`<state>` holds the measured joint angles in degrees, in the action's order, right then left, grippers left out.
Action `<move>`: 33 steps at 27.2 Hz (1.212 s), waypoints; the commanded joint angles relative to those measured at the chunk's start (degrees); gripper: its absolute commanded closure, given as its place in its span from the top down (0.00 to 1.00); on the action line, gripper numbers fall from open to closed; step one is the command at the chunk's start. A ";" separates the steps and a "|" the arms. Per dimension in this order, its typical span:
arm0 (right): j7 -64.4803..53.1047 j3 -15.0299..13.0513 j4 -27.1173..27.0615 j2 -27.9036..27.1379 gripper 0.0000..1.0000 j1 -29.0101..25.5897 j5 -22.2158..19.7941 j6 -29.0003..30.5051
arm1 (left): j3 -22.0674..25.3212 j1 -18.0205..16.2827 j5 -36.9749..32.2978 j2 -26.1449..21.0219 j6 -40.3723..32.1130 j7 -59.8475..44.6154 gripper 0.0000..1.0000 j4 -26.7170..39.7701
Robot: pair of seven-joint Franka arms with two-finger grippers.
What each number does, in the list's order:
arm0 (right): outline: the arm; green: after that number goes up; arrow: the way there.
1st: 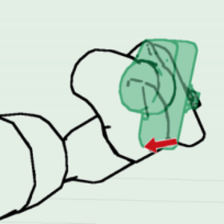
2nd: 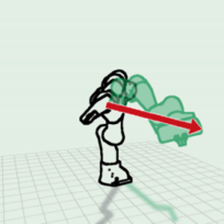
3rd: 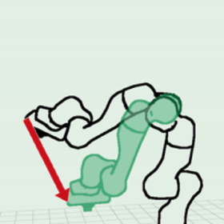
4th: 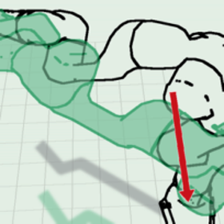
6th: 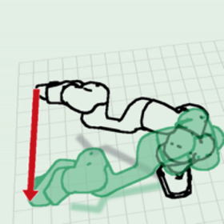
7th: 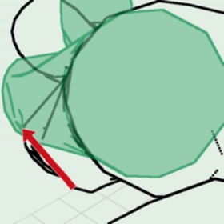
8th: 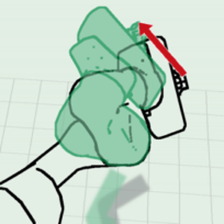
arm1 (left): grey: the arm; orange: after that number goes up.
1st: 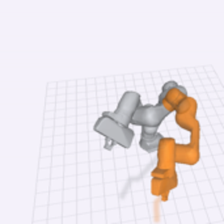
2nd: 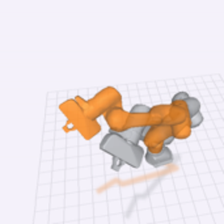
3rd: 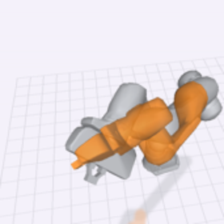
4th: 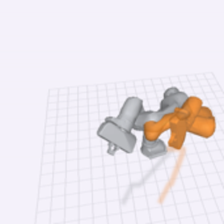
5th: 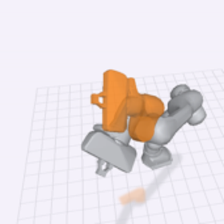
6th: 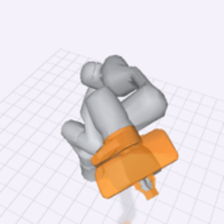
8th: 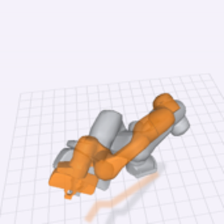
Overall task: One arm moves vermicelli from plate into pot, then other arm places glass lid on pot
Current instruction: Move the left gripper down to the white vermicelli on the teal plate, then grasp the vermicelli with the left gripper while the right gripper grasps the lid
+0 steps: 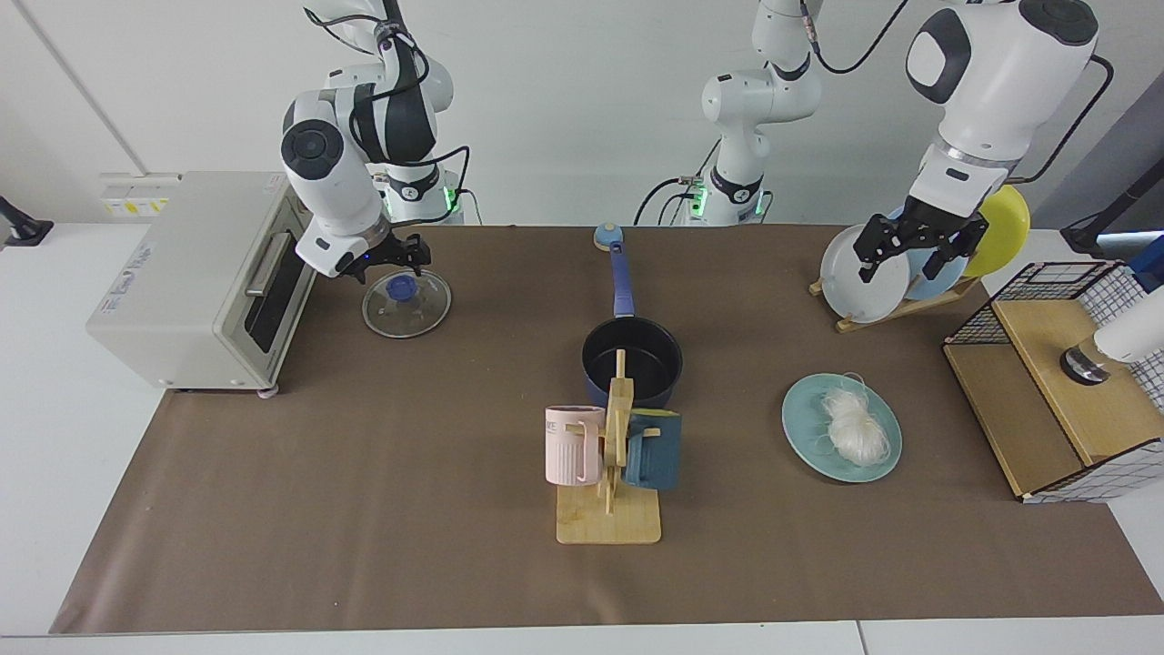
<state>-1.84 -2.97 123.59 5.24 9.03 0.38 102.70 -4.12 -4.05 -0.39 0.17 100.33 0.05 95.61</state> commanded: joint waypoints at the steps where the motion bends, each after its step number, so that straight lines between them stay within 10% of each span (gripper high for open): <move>1: -0.97 0.15 6.04 1.53 1.00 -0.68 -0.29 5.21 | 0.17 0.36 0.47 0.62 -0.66 -0.58 1.00 -0.16; 16: -1.41 0.07 20.90 2.41 1.00 -1.91 -0.29 21.92 | 0.96 -0.34 0.83 -2.44 5.83 -2.07 1.00 0.11; 33: -1.23 0.07 23.01 2.67 0.93 -1.91 -0.29 22.98 | 1.22 -0.70 4.17 -16.95 20.69 -8.05 1.00 0.46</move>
<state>-1.84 -3.15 144.77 6.06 7.89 0.38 124.25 -2.95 -4.29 2.35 -13.78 118.45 -7.36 96.25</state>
